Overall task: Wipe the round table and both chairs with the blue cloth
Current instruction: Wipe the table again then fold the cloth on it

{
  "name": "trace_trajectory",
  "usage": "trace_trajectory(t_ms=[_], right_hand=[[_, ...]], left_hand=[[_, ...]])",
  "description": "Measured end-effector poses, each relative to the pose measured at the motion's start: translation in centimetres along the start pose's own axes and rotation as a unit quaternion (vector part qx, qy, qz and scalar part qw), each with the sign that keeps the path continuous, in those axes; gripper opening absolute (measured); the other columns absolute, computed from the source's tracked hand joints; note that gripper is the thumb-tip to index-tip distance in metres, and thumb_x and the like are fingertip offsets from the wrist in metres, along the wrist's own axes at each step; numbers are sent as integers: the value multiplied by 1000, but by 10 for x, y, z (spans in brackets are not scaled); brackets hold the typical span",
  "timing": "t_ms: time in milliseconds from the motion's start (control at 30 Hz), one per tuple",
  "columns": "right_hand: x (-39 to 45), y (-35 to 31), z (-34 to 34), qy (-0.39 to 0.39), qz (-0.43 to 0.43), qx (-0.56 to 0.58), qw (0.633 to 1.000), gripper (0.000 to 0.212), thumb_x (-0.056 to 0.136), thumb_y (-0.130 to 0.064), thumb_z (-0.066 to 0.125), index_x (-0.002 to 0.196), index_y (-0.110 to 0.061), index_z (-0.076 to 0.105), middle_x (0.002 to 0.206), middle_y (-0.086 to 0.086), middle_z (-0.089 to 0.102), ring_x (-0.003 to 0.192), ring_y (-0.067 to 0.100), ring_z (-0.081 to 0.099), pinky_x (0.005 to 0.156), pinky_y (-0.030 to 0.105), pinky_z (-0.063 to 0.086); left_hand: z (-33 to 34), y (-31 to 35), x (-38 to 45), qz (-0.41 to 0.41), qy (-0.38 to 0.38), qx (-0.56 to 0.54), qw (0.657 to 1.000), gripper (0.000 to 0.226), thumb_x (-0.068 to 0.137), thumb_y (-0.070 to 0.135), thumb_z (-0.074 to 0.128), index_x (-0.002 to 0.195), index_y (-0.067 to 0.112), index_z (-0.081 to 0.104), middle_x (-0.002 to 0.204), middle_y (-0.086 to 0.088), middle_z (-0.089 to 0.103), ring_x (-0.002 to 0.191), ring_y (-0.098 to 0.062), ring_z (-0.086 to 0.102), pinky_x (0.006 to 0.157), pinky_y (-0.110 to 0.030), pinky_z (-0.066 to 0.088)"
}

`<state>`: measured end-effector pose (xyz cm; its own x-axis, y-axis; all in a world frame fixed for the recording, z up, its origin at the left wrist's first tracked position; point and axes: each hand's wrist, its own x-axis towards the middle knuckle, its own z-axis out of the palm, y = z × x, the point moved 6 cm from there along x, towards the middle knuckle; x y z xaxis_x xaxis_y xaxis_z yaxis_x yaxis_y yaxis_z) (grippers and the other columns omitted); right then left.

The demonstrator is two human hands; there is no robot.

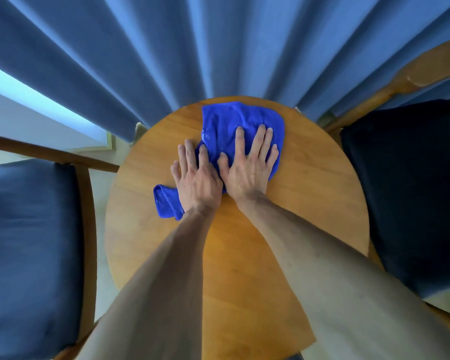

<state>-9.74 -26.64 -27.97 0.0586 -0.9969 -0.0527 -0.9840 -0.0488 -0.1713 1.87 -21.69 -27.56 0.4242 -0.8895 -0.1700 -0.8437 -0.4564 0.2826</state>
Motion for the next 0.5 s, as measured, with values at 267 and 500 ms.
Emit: trace_trajectory(t_ms=[267, 500], right_hand=[[60, -10, -6, 24, -2, 14, 1000, 66, 85, -31, 36, 152, -26, 32, 159, 23, 22, 150, 39, 13, 118, 57, 15], [96, -61, -3, -33, 16, -4, 999, 54, 92, -52, 40, 140, -29, 48, 154, 18, 33, 148, 36, 18, 117, 57, 10]], left_hand=[[-20, 9, 38, -38, 77, -132, 988, 41, 93, 19, 41, 131, 10, 53, 147, -16, 39, 138, -35, 31, 112, -43, 24], [-60, -31, 76, -169, 124, -202, 957, 39, 82, 5, 46, 119, 6, 58, 137, -11, 49, 132, -31, 39, 106, -41, 30]])
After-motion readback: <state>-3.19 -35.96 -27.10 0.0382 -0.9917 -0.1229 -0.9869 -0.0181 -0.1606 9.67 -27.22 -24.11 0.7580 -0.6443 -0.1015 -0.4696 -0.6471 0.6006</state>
